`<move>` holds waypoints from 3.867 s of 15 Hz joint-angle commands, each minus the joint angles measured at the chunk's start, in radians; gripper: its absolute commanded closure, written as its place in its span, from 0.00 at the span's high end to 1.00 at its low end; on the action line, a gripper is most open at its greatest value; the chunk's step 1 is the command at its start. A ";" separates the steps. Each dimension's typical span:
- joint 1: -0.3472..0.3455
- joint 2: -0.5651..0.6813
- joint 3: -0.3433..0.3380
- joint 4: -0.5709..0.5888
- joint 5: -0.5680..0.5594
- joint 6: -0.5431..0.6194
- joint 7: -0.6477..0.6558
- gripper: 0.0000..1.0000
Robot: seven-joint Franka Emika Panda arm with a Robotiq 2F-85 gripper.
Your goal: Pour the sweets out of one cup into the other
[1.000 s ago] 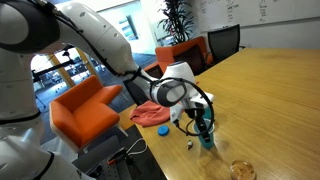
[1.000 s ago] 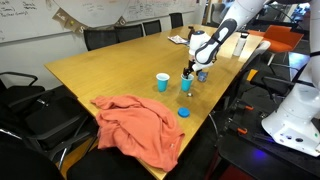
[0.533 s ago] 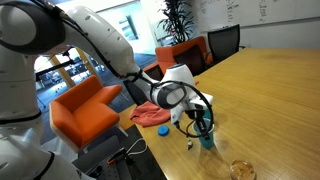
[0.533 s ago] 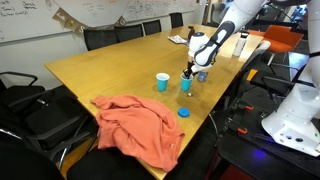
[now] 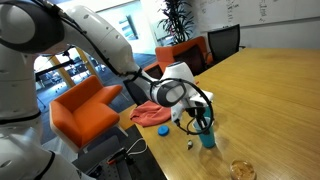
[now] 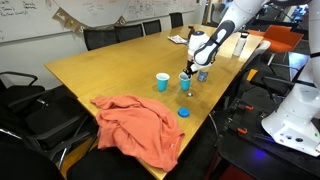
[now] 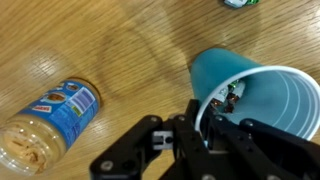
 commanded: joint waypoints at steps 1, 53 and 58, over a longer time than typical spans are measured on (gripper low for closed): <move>0.049 -0.082 -0.046 -0.034 0.001 0.000 0.009 0.01; 0.196 0.265 0.255 0.618 -1.105 -0.993 0.495 0.01; 0.198 0.300 0.267 0.648 -1.160 -1.051 0.482 0.01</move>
